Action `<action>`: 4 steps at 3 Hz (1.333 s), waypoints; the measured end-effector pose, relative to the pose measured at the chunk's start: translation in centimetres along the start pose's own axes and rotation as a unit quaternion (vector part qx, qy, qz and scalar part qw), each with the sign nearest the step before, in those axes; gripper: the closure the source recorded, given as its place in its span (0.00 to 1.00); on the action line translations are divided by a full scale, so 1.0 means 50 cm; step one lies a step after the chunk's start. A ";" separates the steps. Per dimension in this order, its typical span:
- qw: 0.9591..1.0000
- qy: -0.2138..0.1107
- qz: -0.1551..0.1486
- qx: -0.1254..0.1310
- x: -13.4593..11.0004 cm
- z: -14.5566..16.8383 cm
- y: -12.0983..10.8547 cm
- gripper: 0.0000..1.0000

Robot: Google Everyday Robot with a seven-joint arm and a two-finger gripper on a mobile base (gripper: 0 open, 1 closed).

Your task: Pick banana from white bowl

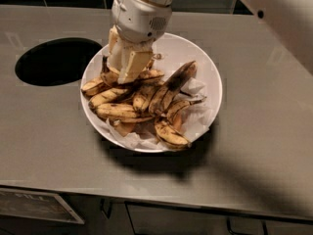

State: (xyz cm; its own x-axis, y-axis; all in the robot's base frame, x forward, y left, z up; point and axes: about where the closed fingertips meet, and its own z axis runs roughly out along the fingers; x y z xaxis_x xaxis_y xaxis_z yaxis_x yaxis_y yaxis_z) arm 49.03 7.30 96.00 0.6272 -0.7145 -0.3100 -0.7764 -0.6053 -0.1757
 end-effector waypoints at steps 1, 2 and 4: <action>1.000 0.024 -0.002 0.018 -0.038 -0.047 0.003 1.00; 0.998 0.050 0.002 0.036 -0.081 -0.100 0.006 1.00; 0.989 0.087 0.016 0.118 -0.182 -0.211 -0.028 1.00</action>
Offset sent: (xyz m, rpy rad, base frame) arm -0.0577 -0.0044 0.0920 -0.1385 -0.1130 -0.0653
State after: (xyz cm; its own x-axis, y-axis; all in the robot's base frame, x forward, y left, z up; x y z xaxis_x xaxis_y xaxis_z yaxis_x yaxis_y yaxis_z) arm 45.08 10.95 108.92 0.5870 -0.7942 -0.1570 -0.7761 -0.4969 -0.3882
